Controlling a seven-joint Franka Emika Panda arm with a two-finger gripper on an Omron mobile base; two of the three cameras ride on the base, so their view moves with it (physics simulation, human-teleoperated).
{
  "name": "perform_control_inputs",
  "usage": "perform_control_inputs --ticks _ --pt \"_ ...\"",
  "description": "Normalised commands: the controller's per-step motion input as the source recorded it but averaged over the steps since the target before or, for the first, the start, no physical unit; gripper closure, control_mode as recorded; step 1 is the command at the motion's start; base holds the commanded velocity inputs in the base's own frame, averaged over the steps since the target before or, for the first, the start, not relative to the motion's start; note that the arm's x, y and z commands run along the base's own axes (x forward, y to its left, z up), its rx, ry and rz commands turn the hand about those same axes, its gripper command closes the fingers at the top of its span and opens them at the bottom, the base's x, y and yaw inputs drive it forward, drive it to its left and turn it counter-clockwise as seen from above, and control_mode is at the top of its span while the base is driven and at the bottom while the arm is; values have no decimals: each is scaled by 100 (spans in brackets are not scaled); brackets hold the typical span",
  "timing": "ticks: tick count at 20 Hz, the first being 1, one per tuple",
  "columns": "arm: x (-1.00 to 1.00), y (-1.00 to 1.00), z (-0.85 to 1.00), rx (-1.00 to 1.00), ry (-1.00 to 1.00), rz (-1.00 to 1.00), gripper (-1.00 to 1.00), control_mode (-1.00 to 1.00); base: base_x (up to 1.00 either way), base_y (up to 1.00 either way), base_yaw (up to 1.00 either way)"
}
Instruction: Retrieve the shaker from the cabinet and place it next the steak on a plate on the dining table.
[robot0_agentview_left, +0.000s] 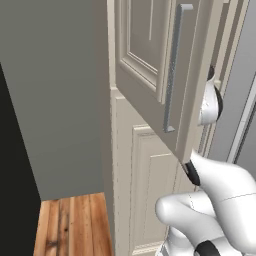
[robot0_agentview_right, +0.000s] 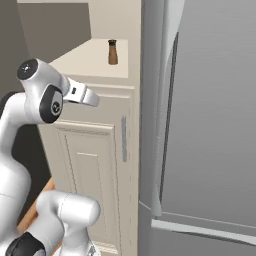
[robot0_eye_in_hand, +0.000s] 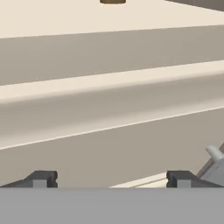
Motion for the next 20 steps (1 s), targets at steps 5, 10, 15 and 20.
perform_control_inputs --ticks 5,10,15,20 --pt "0 0 7 4 -2 -17 -100 -100 0 0 0" --pt "0 0 25 3 -2 -12 -100 -100 0 0 0" --pt "0 0 41 4 -5 -2 -100 -100 0 0 0" --pt "0 0 35 1 -6 0 -100 -100 0 0 0"
